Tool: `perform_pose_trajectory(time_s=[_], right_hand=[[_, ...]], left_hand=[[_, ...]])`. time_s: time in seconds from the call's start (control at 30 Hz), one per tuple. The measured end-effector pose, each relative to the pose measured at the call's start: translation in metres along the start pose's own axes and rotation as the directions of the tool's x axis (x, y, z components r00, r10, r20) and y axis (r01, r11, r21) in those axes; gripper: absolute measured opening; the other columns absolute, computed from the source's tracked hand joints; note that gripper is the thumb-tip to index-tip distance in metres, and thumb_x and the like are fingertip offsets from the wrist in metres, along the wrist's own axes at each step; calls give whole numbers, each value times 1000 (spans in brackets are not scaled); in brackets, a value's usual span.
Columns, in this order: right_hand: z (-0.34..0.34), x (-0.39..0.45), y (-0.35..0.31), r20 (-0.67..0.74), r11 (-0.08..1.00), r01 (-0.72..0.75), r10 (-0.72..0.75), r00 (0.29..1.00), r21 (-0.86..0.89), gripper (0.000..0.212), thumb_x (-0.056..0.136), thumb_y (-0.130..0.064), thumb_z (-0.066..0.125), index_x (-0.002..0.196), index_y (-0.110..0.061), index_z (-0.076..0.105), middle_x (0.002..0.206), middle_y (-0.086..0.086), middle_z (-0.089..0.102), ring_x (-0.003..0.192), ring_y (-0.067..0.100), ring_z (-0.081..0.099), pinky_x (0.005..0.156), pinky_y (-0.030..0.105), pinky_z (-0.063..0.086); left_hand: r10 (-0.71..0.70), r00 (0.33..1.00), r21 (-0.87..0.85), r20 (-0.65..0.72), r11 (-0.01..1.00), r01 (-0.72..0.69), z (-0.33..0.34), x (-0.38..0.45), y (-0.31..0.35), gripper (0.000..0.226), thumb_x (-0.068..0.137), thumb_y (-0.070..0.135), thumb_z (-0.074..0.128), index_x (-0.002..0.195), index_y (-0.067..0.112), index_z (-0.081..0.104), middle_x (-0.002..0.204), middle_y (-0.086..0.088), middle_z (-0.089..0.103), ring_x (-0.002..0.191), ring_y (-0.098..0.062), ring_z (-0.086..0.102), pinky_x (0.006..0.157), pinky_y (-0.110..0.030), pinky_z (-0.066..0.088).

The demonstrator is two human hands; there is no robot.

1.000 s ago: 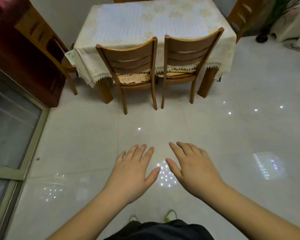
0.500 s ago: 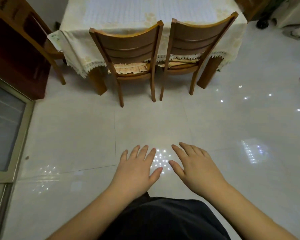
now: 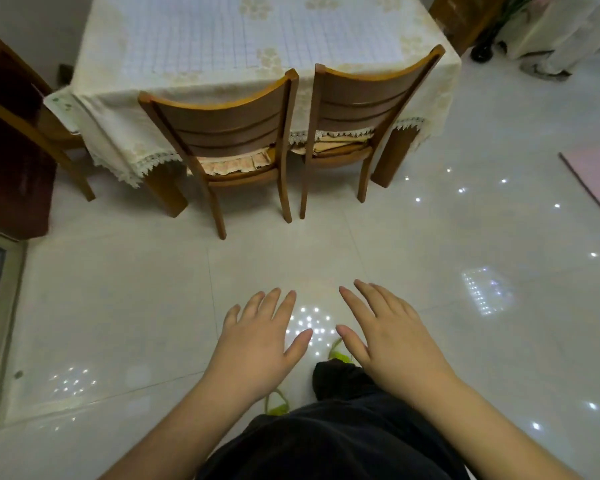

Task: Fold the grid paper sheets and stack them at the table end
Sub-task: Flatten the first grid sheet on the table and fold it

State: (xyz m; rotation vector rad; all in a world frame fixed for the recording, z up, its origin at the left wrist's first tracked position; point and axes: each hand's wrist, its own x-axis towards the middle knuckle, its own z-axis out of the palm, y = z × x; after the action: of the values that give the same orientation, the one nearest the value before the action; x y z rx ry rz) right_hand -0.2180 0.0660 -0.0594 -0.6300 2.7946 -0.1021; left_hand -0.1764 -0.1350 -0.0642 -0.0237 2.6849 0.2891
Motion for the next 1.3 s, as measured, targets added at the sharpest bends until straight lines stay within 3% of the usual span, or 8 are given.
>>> perform_pose_trajectory(time_s=[0.1, 0.23, 0.47, 0.6, 0.87, 0.97, 1.1, 1.3], right_hand=[[-3, 24, 22, 0, 1000, -8, 8, 1000, 17, 66, 99, -56, 12, 137, -21, 53, 136, 4, 58, 122, 24, 58, 97, 40, 48], [-13, 66, 61, -1, 999, -21, 22, 1000, 24, 59, 96, -52, 27, 135, -19, 56, 131, 4, 62, 117, 24, 61, 95, 41, 50], [-39, 137, 130, 39, 999, -22, 20, 999, 32, 58, 94, -51, 29, 132, -20, 59, 128, 4, 64, 114, 25, 63, 93, 42, 51], [-53, 174, 151, 21, 999, 24, -25, 999, 33, 57, 94, -51, 30, 132, -20, 59, 128, 4, 64, 114, 25, 63, 93, 43, 51], [-82, 264, 168, 0, 999, 29, -29, 1000, 33, 57, 94, -51, 27, 132, -20, 58, 127, 3, 65, 114, 23, 63, 92, 39, 51], [-92, 302, 168, 10, 1000, 23, -23, 1000, 5, 64, 94, -54, 18, 138, -21, 52, 134, 4, 60, 121, 24, 58, 99, 41, 47], [-107, 351, 160, 44, 999, 37, -39, 998, 28, 86, 80, -61, -11, 153, -28, 21, 156, -1, 32, 142, 20, 31, 116, 36, 24], [-133, 409, 158, 31, 999, -12, 11, 999, 44, 86, 80, -60, -13, 153, -28, 18, 157, -2, 29, 143, 18, 28, 116, 34, 21]], left_hand=[[18, 1000, 16, 16, 1000, -19, -10, 35, 12, 74, 88, 70, 4, 153, 34, 1, 162, 7, 6, 148, -17, 7, 119, -42, 14], [36, 999, 34, 34, 999, -37, -28, 89, 32, 68, 94, 65, 15, 153, 33, 4, 162, 7, 9, 148, -15, 11, 118, -40, 18], [3, 1000, 64, 28, 998, -5, -71, 173, 70, 67, 94, 65, 15, 153, 34, 5, 162, 7, 10, 148, -16, 10, 119, -42, 16], [-7, 1000, 82, -1, 997, 7, -91, 210, 80, 76, 86, 71, 2, 152, 35, 6, 161, 8, 11, 148, -15, 10, 119, -43, 13], [-53, 998, 45, -44, 998, 55, -128, 284, 66, 66, 94, 64, 18, 153, 36, 5, 161, 9, 11, 148, -14, 9, 120, -41, 12], [-17, 998, 38, -65, 999, 20, -139, 320, 46, 66, 95, 64, 18, 153, 34, 8, 161, 8, 15, 147, -14, 12, 119, -40, 15], [55, 995, 65, -85, 997, -50, -166, 369, 24, 67, 93, 65, 15, 152, 33, 13, 159, 7, 20, 146, -14, 16, 118, -41, 19], [145, 986, 48, -80, 989, -142, -213, 428, -2, 66, 94, 63, 16, 152, 31, 15, 158, 7, 20, 146, -13, 14, 116, -38, 17]])
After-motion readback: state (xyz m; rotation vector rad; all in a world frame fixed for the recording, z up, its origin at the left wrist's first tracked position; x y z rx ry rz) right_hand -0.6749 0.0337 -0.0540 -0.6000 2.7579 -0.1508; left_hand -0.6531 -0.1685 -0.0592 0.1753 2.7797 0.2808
